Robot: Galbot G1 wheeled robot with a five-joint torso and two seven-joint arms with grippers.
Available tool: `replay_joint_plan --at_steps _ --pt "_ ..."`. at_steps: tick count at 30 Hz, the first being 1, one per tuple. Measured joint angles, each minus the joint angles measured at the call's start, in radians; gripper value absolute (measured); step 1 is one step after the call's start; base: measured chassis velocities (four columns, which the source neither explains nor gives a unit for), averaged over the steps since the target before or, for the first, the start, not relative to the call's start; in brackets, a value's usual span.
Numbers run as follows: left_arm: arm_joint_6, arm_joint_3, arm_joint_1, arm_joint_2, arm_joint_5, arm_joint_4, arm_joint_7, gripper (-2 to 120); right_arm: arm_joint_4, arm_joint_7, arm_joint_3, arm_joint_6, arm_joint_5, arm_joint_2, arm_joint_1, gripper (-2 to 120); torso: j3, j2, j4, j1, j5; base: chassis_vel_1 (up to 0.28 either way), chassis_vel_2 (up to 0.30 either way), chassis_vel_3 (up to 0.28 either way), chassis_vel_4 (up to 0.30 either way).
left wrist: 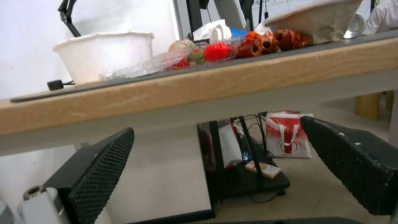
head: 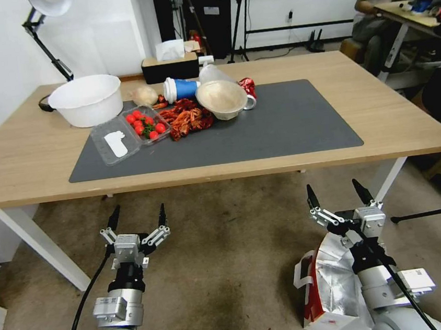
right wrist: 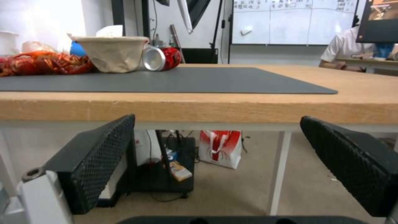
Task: Pick up the food delivery bag from the floor and place it on the table.
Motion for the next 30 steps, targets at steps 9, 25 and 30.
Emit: replay_joint_plan --at_steps 9,25,30 --pt "-0.007 -0.001 0.008 0.0 0.002 -0.005 0.011 100 -0.008 -0.019 0.0 -0.006 0.0 -0.001 0.003 100 -0.023 -0.039 0.0 -0.016 0.0001 0.0 0.0 0.0 0.0" --pt "-0.008 -0.001 0.008 -0.004 0.001 -0.012 0.015 100 -0.001 -0.044 0.004 -0.009 0.004 -0.005 0.005 100 -0.064 -0.104 0.0 -0.039 0.0001 0.0 0.0 0.0 0.0" --pt "-0.013 -0.003 0.009 0.0 -0.001 -0.012 0.016 100 0.001 -0.045 0.003 -0.008 0.008 -0.004 0.006 100 -0.078 -0.127 0.0 -0.049 0.0001 0.0 0.0 0.0 0.0"
